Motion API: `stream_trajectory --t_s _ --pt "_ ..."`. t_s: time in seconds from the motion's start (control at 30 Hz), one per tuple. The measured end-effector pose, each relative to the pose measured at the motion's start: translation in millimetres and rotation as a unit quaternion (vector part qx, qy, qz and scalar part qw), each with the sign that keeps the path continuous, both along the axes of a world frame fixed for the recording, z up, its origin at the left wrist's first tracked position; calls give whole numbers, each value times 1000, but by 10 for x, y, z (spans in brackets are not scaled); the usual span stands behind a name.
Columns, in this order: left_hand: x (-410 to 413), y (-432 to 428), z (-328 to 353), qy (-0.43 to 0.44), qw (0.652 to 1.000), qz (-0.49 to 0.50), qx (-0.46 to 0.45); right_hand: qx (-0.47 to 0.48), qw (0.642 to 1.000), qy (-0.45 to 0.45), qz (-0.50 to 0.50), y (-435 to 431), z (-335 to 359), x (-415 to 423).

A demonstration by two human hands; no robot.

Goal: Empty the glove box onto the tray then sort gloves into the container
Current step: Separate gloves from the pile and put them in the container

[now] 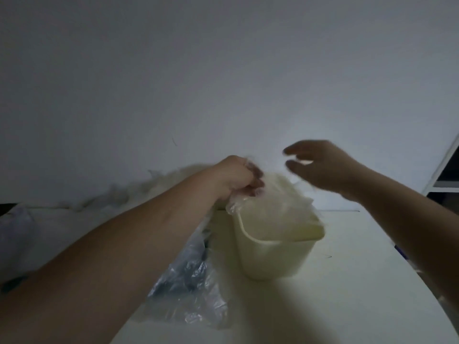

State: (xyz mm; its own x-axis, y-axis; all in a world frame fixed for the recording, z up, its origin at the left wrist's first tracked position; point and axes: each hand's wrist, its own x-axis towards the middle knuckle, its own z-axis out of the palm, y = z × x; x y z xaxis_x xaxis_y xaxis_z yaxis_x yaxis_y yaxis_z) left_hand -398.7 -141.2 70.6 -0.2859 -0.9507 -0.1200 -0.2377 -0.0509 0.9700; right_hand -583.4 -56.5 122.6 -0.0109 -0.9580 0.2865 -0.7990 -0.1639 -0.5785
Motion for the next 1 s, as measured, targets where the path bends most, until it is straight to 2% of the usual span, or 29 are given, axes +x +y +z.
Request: stream_trajectory --t_s 0.1,0.17,0.33,0.4,0.53,0.63,0.73,0.8,0.93,1.0 --pt "-102 -96 -133 -90 990 44 -102 139 976 147 86 149 -162 304" --pt "-42 -80 -131 -90 982 84 -146 195 953 213 95 54 -344 445" --pt "389 88 -34 -82 962 142 -220 256 919 282 105 -352 -748 698" --pt "566 228 -33 -86 960 135 -228 286 903 301 109 -467 -854 757" --pt "924 504 -118 -134 959 92 -233 355 846 377 129 -488 -919 790" --pt "1183 658 -236 -253 930 39 -263 325 867 361 109 -340 -683 815" --pt "1440 785 -415 -415 863 9 -286 263 891 362 75 -153 -387 843" --pt "1579 815 -568 -483 827 10 -287 203 907 366 50 -24 -258 921" --pt "1762 810 -831 -474 832 38 -286 52 958 270 81 99 -291 1340" --pt "1865 796 -919 -460 832 73 -300 53 971 197 123 90 -473 1563"
